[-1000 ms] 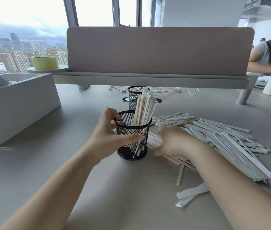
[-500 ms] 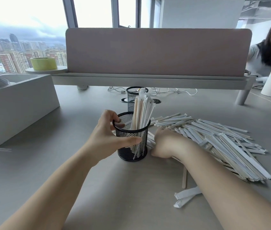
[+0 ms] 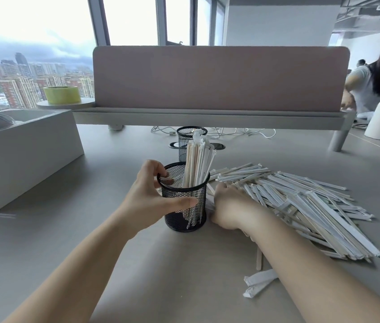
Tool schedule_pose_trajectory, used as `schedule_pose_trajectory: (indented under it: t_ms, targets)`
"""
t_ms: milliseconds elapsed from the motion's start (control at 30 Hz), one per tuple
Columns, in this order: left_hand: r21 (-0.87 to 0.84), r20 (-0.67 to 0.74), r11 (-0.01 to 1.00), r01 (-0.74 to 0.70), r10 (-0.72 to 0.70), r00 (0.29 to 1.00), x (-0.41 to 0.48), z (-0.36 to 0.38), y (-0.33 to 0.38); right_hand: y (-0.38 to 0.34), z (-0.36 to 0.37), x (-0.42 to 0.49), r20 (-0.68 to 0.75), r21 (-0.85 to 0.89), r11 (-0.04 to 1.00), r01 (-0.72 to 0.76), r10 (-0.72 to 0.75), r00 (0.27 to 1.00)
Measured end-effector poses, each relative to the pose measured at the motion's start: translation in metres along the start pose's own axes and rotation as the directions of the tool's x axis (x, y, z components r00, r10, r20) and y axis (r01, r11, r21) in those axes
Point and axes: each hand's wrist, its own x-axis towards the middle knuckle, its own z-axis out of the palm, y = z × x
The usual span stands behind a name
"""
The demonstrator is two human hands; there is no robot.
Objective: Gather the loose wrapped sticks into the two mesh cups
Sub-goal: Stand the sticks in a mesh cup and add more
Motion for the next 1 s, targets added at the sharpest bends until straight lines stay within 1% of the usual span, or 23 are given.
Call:
schedule_pose_trajectory:
  t_ms: [200, 433, 667, 767, 867, 933, 1000]
  targets:
    - [0.03, -0.037, 0.999, -0.02, 0.021, 0.999, 0.001, 0.0, 0.001, 0.0, 0.0, 0.001, 0.027, 0.012, 0.999, -0.042, 0.042, 0.999]
    - [0.059, -0.059, 0.998, -0.022, 0.026, 0.998, 0.003, -0.004, -0.001, -0.001, 0.006, 0.003, -0.011, -0.027, 0.997, -0.068, 0.068, 0.998]
    - [0.061, -0.106, 0.998, -0.01, 0.016, 0.994, 0.005, -0.006, -0.002, 0.003, 0.007, 0.001, -0.074, -0.029, 0.999, 0.018, -0.02, 0.997]
    - [0.084, -0.092, 0.996, -0.04, 0.048, 0.995, 0.004, -0.004, -0.001, 0.006, -0.002, 0.001, -0.102, 0.061, 0.998, 0.015, -0.008, 0.995]
    - [0.105, -0.067, 0.992, -0.07, 0.077, 0.995, 0.002, -0.003, 0.0, 0.013, -0.016, 0.0, -0.207, 0.229, 0.971, 0.068, -0.02, 0.978]
    - [0.158, -0.077, 0.984, -0.08, 0.093, 0.993, -0.001, -0.003, 0.003, 0.019, -0.026, 0.003, -0.288, 0.381, 0.917, 0.118, -0.004, 0.958]
    - [0.229, -0.123, 0.968, -0.098, 0.129, 0.984, -0.004, -0.001, 0.008, 0.027, -0.034, 0.007, -0.365, 0.551, 0.816, 0.174, 0.048, 0.93]
